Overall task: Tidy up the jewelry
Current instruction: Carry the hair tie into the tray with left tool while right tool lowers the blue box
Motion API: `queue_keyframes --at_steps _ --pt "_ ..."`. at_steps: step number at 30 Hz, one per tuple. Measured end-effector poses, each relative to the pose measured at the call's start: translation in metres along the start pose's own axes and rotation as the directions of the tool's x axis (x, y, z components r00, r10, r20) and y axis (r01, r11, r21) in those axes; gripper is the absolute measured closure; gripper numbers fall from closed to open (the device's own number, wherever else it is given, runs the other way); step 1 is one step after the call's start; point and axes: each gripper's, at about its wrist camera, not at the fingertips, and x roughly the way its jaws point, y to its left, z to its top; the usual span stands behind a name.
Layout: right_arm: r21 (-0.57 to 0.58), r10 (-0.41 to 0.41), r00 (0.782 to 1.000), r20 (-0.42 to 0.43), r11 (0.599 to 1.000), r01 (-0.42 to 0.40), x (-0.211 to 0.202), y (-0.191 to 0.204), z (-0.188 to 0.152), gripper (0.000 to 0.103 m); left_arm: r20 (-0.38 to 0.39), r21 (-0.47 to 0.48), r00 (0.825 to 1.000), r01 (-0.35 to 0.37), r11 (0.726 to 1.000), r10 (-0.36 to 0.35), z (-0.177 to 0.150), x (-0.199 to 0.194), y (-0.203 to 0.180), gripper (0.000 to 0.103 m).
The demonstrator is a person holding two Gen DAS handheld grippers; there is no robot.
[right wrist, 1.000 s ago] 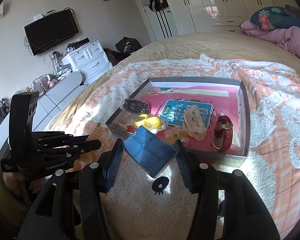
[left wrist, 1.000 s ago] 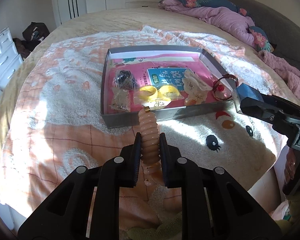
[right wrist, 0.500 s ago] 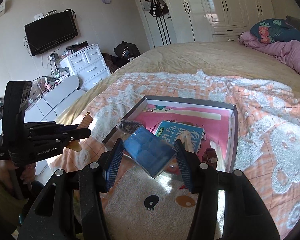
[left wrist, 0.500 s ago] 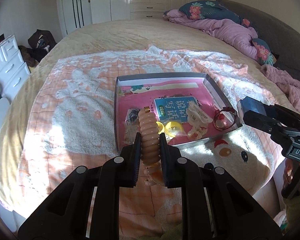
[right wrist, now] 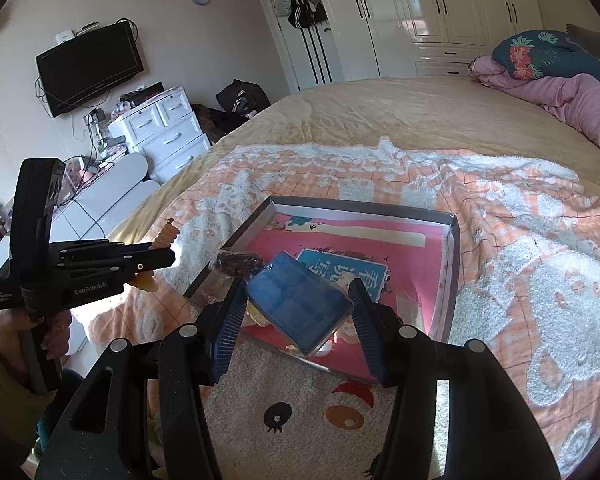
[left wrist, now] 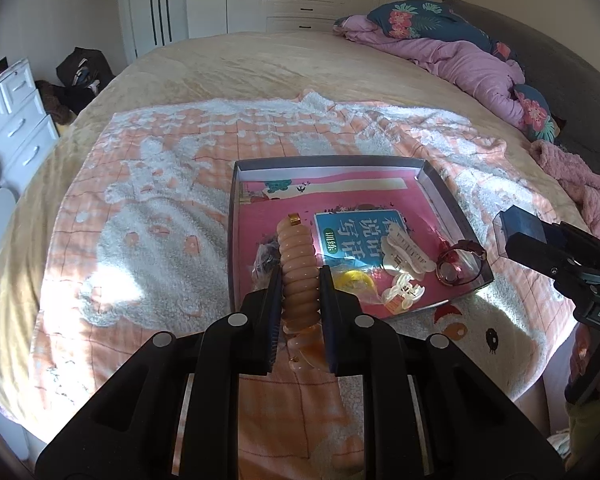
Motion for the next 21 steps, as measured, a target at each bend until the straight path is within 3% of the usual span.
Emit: queue_keyframes --at_steps 13,21 --pt "-0.020 -0.050 0.998 -0.030 0.999 0.050 0.011 0.005 0.011 0.052 -0.036 0.034 0.999 -0.027 0.999 0.029 0.020 0.009 0.007 0.092" --pt "-0.034 -0.059 0.996 -0.061 0.998 0.057 0.032 0.008 0.009 0.052 -0.053 0.055 0.999 0.015 0.998 -0.012 0.025 0.029 0.003 0.092"
